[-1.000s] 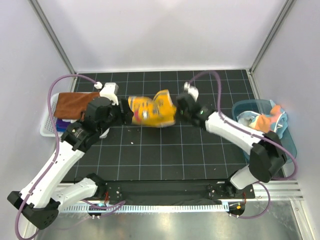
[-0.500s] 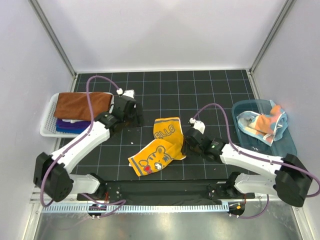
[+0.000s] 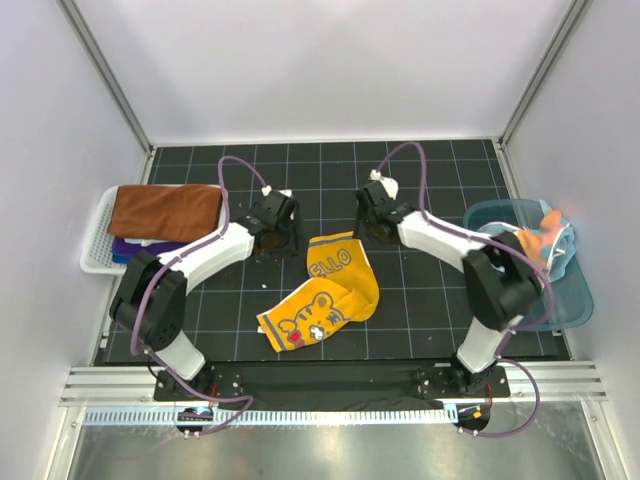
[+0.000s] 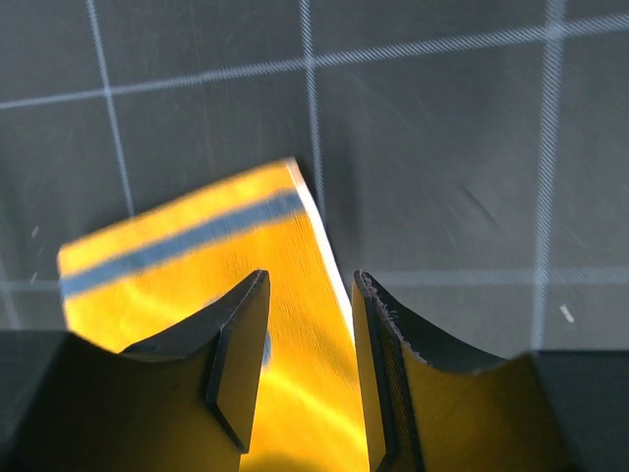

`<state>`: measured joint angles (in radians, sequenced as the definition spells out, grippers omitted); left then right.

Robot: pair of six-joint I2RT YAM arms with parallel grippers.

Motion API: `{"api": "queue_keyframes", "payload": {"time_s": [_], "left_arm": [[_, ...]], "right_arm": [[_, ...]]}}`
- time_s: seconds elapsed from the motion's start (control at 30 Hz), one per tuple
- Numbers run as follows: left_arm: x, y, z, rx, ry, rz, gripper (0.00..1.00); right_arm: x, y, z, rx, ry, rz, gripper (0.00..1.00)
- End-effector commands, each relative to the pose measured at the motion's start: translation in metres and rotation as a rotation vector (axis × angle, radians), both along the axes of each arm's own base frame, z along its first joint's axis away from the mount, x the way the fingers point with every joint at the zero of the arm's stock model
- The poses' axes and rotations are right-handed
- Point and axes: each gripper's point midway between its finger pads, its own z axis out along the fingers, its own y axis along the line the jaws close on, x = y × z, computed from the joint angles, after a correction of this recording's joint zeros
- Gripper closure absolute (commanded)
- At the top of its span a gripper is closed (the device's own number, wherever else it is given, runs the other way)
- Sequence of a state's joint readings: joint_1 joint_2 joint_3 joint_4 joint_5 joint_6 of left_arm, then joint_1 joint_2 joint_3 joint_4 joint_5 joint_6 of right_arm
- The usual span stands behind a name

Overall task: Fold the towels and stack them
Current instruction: Move the towel to the center of the board, then flatten out the crumpled towel

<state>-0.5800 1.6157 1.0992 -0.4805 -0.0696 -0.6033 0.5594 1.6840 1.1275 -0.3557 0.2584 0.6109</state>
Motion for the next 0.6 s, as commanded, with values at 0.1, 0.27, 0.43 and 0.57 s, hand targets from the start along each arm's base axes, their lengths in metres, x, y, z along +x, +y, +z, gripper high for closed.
{"api": "queue_keyframes", "payload": {"time_s": [0.1,0.27,0.43,0.57], "left_arm": [[0.022,-0.023,0.019,-0.096,-0.065,0.001,0.38],[0.025,-0.025,0.015,-0.096,-0.062,0.0,0.39],[0.031,-0.029,0.012,-0.095,-0.06,0.0,0.38],[0.034,-0.032,0.012,-0.102,-0.063,0.001,0.38]], "right_arm": [[0.041,0.02,-0.02,-0.055,0.022,0.055,0.55],[0.045,0.008,-0.039,-0.139,0.052,0.03,0.55],[0.044,0.006,-0.052,-0.173,0.074,0.05,0.63],[0.047,0.008,-0.05,-0.167,0.061,0.067,0.8]]}}
